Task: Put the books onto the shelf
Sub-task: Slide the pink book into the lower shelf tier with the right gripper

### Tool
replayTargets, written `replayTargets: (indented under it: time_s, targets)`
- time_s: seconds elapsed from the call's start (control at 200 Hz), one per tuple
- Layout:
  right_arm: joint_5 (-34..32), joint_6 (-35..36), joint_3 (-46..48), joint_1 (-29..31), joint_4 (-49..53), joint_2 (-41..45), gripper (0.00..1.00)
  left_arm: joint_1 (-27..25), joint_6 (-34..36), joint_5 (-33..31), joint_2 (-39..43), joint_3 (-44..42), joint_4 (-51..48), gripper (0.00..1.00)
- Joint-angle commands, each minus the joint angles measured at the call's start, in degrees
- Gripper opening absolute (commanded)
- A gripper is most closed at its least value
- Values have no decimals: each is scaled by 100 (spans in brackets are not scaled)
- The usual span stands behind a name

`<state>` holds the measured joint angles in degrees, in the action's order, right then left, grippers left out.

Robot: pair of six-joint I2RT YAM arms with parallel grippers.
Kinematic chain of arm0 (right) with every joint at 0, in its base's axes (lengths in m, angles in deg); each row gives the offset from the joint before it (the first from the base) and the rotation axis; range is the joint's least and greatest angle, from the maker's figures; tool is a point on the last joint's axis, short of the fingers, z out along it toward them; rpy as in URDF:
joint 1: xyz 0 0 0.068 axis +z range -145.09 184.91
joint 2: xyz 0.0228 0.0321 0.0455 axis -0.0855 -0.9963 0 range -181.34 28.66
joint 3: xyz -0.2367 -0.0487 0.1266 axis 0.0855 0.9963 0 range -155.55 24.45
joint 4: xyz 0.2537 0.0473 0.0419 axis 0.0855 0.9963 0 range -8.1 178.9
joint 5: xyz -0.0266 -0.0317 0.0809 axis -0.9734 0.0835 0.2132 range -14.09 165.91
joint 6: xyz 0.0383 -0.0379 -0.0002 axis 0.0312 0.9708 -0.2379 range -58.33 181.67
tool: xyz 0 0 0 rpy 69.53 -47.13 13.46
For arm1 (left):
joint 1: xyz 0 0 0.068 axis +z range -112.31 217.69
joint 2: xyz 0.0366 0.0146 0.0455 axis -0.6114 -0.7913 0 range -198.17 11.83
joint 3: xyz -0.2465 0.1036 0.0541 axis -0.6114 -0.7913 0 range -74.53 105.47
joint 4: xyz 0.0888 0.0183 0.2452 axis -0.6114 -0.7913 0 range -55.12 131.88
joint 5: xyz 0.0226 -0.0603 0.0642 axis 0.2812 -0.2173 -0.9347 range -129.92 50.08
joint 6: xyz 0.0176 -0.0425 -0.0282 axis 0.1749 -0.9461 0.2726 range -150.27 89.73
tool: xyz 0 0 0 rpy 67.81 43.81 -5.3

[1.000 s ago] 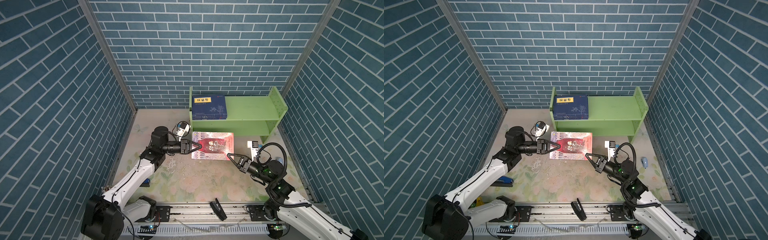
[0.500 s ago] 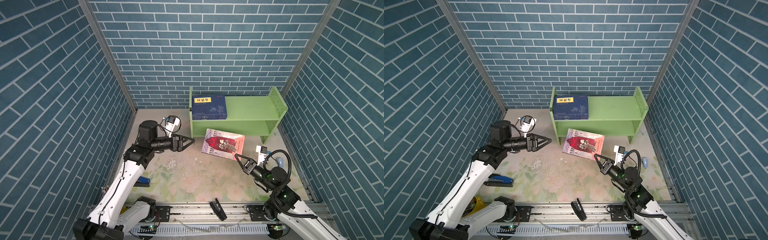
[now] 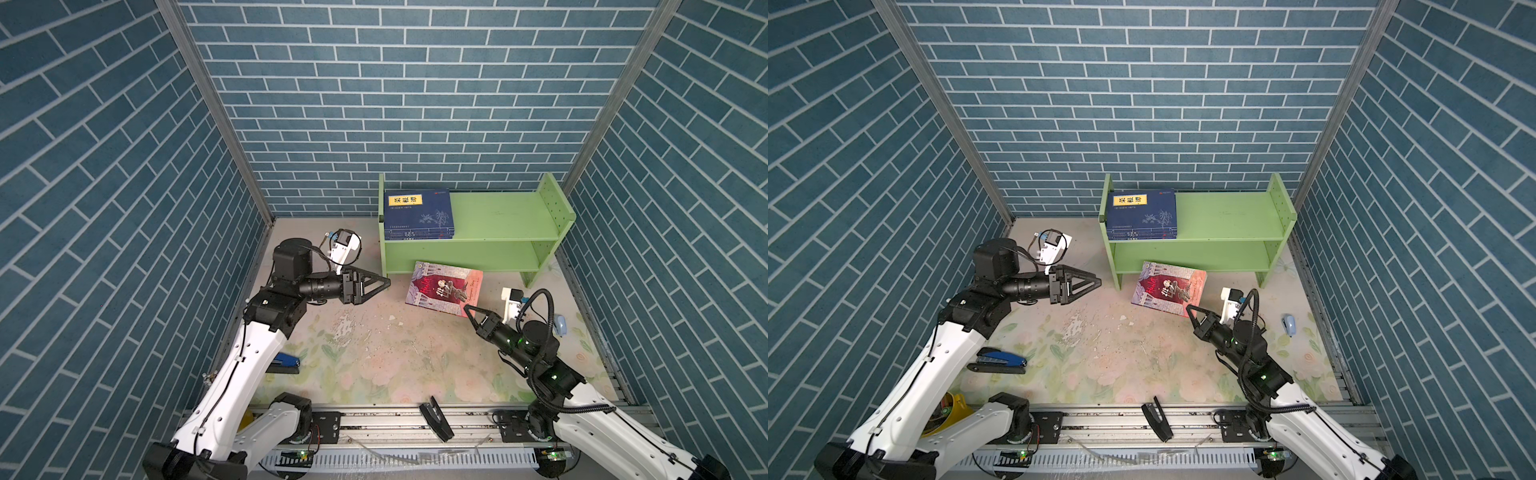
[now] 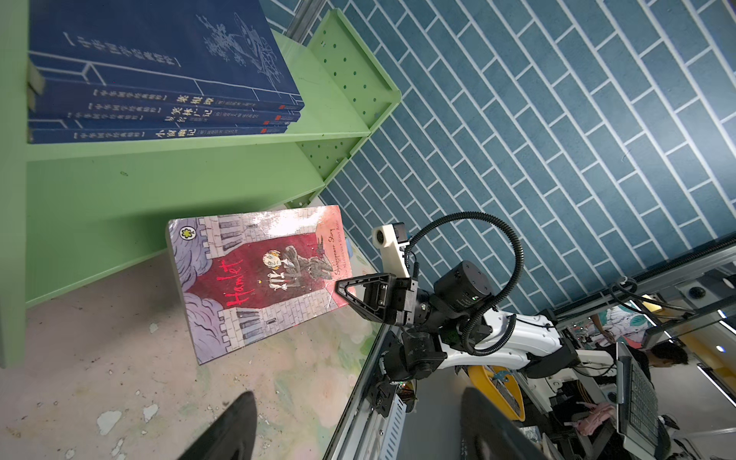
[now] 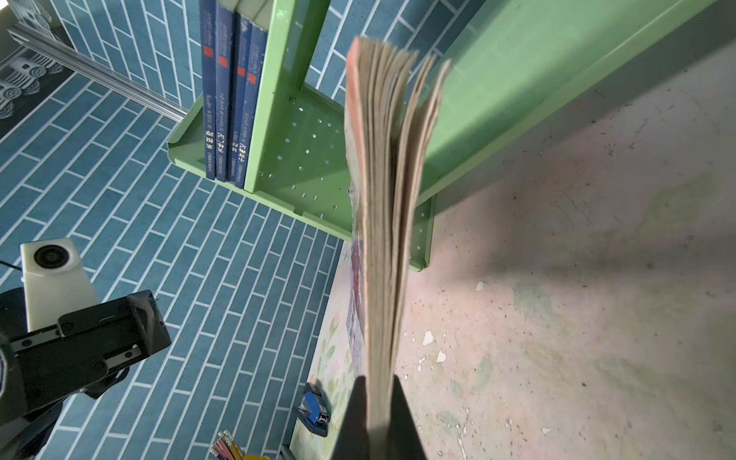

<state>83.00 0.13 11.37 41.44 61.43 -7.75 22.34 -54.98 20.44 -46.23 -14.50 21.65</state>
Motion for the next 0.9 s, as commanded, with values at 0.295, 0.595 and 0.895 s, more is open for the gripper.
replayTargets:
  time_s: [0.295,0.595,0.895]
  targets:
    - [631,-454,-502,-392,-2114,-1684,0,26,-56,290,212,-79,282,82]
    - [987,-680,-784,-675,-2460,-2360,0,31,-58,385,289,-104,326,82]
    - [1721,-791,-1259,-1097,-2753,-3247,0,33,-69,433,329,-167,377,82]
